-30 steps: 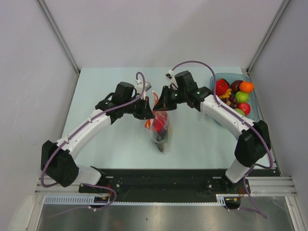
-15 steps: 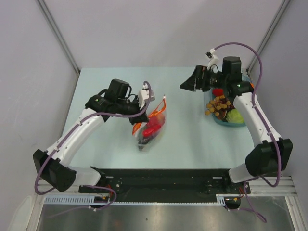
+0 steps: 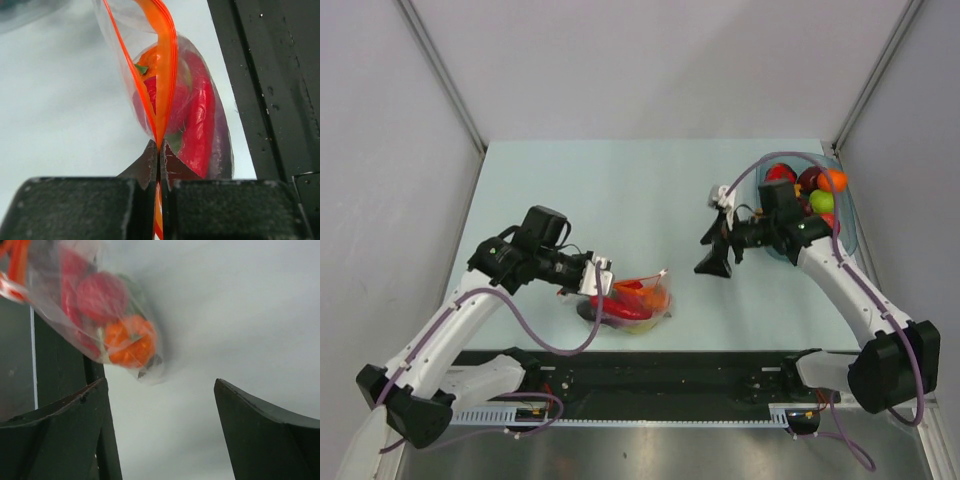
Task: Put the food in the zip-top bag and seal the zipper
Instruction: Zip the zipper food storage bag at the center of the board.
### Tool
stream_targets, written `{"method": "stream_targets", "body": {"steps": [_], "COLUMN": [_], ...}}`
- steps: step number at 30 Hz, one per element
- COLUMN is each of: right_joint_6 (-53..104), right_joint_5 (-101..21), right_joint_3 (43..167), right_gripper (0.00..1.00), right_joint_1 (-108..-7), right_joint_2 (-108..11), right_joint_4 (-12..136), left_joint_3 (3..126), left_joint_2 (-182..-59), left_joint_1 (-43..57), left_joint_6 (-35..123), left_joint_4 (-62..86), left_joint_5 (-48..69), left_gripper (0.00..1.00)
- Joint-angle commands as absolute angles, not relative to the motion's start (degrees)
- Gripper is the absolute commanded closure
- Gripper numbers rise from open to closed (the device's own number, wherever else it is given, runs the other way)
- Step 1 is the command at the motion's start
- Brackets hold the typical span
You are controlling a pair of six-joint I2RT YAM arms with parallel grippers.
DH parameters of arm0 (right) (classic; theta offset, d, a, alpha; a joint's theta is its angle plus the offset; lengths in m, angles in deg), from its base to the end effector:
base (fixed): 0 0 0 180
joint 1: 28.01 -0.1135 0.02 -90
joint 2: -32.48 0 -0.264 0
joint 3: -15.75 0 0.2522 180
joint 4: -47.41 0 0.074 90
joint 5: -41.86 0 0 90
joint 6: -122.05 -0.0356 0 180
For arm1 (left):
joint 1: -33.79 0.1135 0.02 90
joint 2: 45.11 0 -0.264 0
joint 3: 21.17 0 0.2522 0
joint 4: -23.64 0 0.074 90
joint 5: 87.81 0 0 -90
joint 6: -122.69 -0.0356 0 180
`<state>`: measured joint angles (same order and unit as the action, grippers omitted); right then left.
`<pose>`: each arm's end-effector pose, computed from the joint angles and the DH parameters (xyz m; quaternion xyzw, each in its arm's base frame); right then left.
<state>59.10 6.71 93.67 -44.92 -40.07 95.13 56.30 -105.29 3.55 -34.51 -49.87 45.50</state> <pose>0.2420 0.1040 0.3253 -0.4764 0.6833 0.3880 0.3944 0.1476 -0.1143 0.3345 0.7391 0.5062 -0.2493 0.3680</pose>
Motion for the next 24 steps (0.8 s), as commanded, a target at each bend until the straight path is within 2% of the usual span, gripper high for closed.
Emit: {"method": "stream_targets", "body": {"steps": [1,4,9,15,16,18,19,23,24], "right_joint_6": [71.9,69.4,65.8,63.2,64.1,67.3,68.1,69.7,69.4], "right_joint_5": [8.4,10.5,10.2,10.4,10.3,9.9,9.9,9.1,8.9], "right_joint_3": [88.5,88.0,86.3,86.1,86.1,86.1,86.1,86.1,86.1], "right_gripper": [0.15,0.23,0.23,0.32,0.38,0.43,0.50,0.62,0.70], "right_joint_1": [-50.0,-52.8,-56.6,-59.6,-60.1,-61.6,-62.2,-63.6,-63.7], "right_joint_2": [-34.6,-34.4,-31.6,-31.9,-31.8,-31.6,-31.4,-31.6,-31.7], "right_joint_4": [88.0,86.6,82.3,76.9,77.4,79.8,80.6,82.5,82.3], "left_joint_3": [53.9,54.4,54.6,53.0,53.0,53.0,53.0,53.0,52.9], "left_joint_2": [-101.6,-102.4,-102.6,-101.6,-101.7,-101.8,-101.9,-101.3,-100.9], "left_joint_1": [3.7,3.6,3.6,3.6,3.6,3.6,3.6,3.6,3.6], "left_joint_6": [-40.2,-38.9,-38.7,-36.7,-36.3,-35.3,-34.7,-33.4,-32.9], "left_joint_4": [-44.9,-44.3,-44.8,-41.7,-41.7,-40.9,-40.9,-40.0,-40.0], "left_joint_5": [49.6,49.5,49.4,49.6,49.6,48.9,48.7,48.5,48.5], "left_gripper": [1.00,1.00,1.00,1.00,1.00,1.00,1.00,1.00,1.00]}}
